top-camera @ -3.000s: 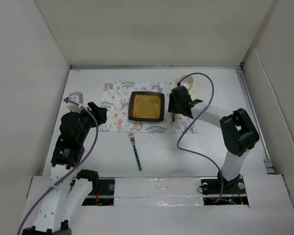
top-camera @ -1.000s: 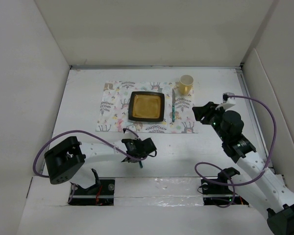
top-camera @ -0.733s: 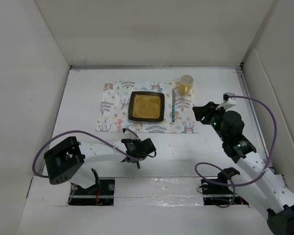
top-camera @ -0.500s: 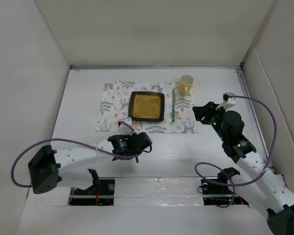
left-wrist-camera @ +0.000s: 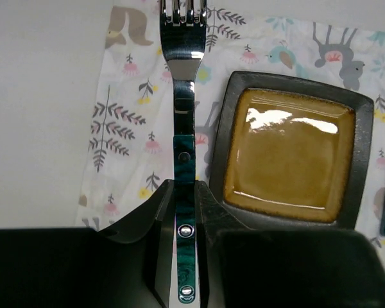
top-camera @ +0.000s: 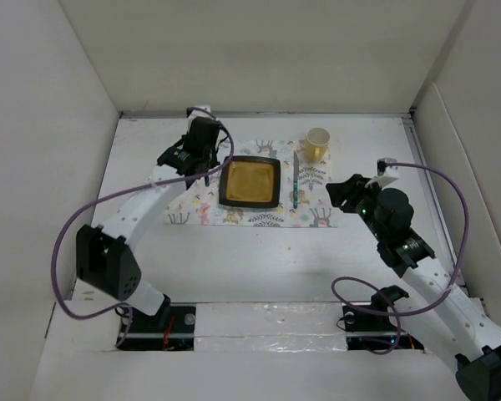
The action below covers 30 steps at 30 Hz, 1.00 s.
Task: Set the dinner table for one person
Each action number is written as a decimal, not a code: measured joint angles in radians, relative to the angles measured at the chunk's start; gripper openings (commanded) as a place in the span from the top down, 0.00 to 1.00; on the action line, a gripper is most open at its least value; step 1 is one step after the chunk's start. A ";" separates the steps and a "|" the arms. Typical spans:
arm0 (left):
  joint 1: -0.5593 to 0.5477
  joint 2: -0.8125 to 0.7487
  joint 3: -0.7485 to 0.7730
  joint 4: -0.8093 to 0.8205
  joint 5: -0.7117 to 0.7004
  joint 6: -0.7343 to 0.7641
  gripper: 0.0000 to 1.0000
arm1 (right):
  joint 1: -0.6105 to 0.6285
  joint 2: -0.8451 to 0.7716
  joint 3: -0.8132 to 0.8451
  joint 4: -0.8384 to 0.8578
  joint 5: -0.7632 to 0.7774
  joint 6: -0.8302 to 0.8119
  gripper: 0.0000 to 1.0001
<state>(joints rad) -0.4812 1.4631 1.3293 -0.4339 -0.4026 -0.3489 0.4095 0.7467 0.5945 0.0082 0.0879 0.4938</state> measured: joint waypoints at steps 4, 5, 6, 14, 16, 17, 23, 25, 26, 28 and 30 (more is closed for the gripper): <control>0.002 0.138 0.098 0.017 0.018 0.135 1.00 | 0.004 0.000 0.000 0.000 0.003 0.000 0.50; 0.004 0.151 0.095 0.017 0.031 0.156 1.00 | 0.004 0.000 0.000 0.000 0.005 0.000 0.49; 0.011 0.158 0.086 0.023 0.044 0.172 1.00 | 0.004 0.000 0.000 0.000 0.009 0.000 0.50; 0.105 0.244 0.010 0.087 0.122 0.224 1.00 | 0.004 0.018 0.000 0.002 0.009 0.000 0.49; 0.102 0.292 0.010 0.107 0.138 0.229 1.00 | 0.004 0.027 0.000 0.001 0.008 0.000 0.50; 0.102 0.315 0.010 0.113 0.141 0.229 1.00 | 0.004 0.030 0.000 0.000 0.008 0.000 0.49; 0.103 0.427 0.013 0.121 0.149 0.223 1.00 | 0.004 0.032 0.000 0.001 0.008 0.000 0.49; 0.107 0.443 0.013 0.121 0.147 0.217 1.00 | 0.004 0.032 0.000 0.001 0.008 0.000 0.50; 0.108 0.446 0.013 0.124 0.143 0.213 1.00 | 0.004 0.032 0.000 0.001 0.008 0.000 0.49; 0.110 0.450 0.013 0.131 0.134 0.203 1.00 | 0.004 0.032 0.000 0.002 0.008 0.000 0.49; 0.110 0.454 0.013 0.137 0.124 0.194 1.00 | 0.004 0.032 0.000 0.002 0.008 0.000 0.49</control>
<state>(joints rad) -0.3710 1.9175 1.3426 -0.2966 -0.2787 -0.1551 0.4137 0.7792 0.5945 0.0097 0.0963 0.4934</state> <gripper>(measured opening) 0.106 0.505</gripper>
